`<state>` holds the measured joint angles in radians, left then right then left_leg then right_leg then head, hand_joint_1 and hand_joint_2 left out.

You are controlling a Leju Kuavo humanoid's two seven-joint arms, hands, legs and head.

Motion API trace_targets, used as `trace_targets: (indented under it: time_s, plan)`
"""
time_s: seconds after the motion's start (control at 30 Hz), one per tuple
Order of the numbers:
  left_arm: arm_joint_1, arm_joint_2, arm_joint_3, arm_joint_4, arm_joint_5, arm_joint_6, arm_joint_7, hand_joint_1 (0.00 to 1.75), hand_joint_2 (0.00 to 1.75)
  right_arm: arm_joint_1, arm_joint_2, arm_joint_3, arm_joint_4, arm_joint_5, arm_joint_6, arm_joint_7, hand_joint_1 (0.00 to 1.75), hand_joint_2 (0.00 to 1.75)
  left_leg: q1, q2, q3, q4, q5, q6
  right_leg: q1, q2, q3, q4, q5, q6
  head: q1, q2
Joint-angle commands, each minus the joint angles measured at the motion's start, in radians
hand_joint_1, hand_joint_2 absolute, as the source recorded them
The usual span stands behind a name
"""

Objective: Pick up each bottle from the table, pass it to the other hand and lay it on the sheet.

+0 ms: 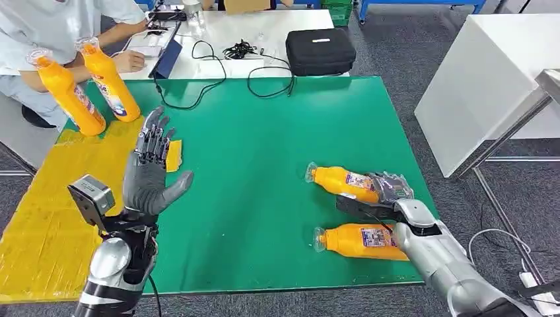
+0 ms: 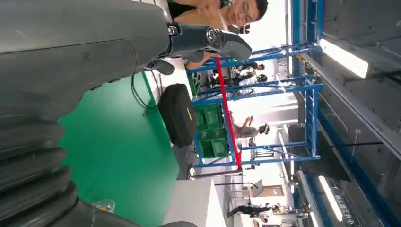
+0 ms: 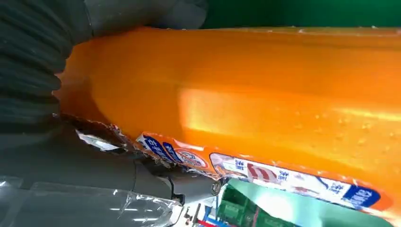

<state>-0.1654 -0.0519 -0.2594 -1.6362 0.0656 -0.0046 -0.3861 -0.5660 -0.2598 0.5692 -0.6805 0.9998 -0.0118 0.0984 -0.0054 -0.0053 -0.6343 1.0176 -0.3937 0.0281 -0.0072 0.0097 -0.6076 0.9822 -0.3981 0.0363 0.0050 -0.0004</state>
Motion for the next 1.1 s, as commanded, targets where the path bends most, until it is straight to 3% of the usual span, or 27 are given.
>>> trace_targets:
  time_s: [0.03,0.13,0.23,0.37,0.5,0.67,0.9,1.1]
  plan:
    - [0.023,-0.009,-0.022,-0.017,0.009,0.003,0.004,0.00,1.75,0.105,0.073,-0.141,-0.011,-0.003,-0.215,-0.017,1.75,1.75,0.002,-0.002,0.003,-0.002,0.000,-0.002,0.002,-0.003,0.004,-0.003,0.000,-0.001,0.000,0.000]
    - [0.052,-0.006,-0.033,-0.041,0.011,-0.001,0.010,0.00,1.75,0.197,0.108,-0.270,-0.207,0.015,-0.322,-0.025,1.75,1.75,0.002,0.001,0.002,-0.002,-0.001,-0.002,0.002,-0.001,0.003,-0.002,0.000,-0.001,0.001,0.000]
    - [0.050,0.008,-0.052,-0.017,0.018,-0.016,0.038,0.00,1.75,0.317,0.163,-0.410,-0.439,-0.076,-0.447,-0.134,1.75,1.75,0.001,0.000,-0.001,-0.001,-0.001,-0.002,0.001,-0.001,0.001,0.000,0.000,-0.001,0.001,0.000]
    - [0.029,0.024,-0.075,0.026,0.038,-0.042,0.071,0.00,1.75,0.401,0.229,-0.486,-0.610,-0.188,-0.489,-0.257,1.75,1.75,0.001,-0.002,-0.003,-0.001,-0.003,-0.003,0.001,-0.002,-0.001,0.001,-0.003,-0.002,0.000,0.000]
    - [0.025,0.025,-0.079,0.029,0.038,-0.045,0.072,0.00,1.75,0.412,0.242,-0.488,-0.628,-0.202,-0.491,-0.273,1.75,1.75,0.001,-0.004,-0.008,0.000,-0.001,-0.002,0.001,-0.002,-0.005,0.001,-0.002,-0.001,0.000,0.000]
    - [0.007,0.038,-0.106,0.022,0.047,-0.064,0.089,0.00,1.75,0.440,0.298,-0.508,-0.743,-0.290,-0.572,-0.363,1.75,1.75,0.001,-0.004,-0.011,0.000,-0.002,-0.003,0.000,-0.003,-0.009,0.002,-0.002,-0.001,0.000,0.000]
    - [-0.067,0.054,-0.152,0.066,0.080,-0.084,0.161,0.00,1.75,0.434,0.342,-0.449,-0.818,-0.513,-0.485,-0.465,1.75,1.75,0.001,-0.004,-0.011,0.000,-0.003,-0.004,0.001,-0.003,-0.009,0.002,-0.003,-0.001,0.000,0.000]
    - [-0.079,0.055,-0.164,0.067,0.089,-0.075,0.172,0.00,1.75,0.427,0.346,-0.432,-0.802,-0.512,-0.496,-0.466,1.75,1.75,0.001,-0.003,-0.012,-0.001,-0.001,-0.003,0.001,-0.002,-0.010,0.001,-0.002,-0.001,0.000,0.000]
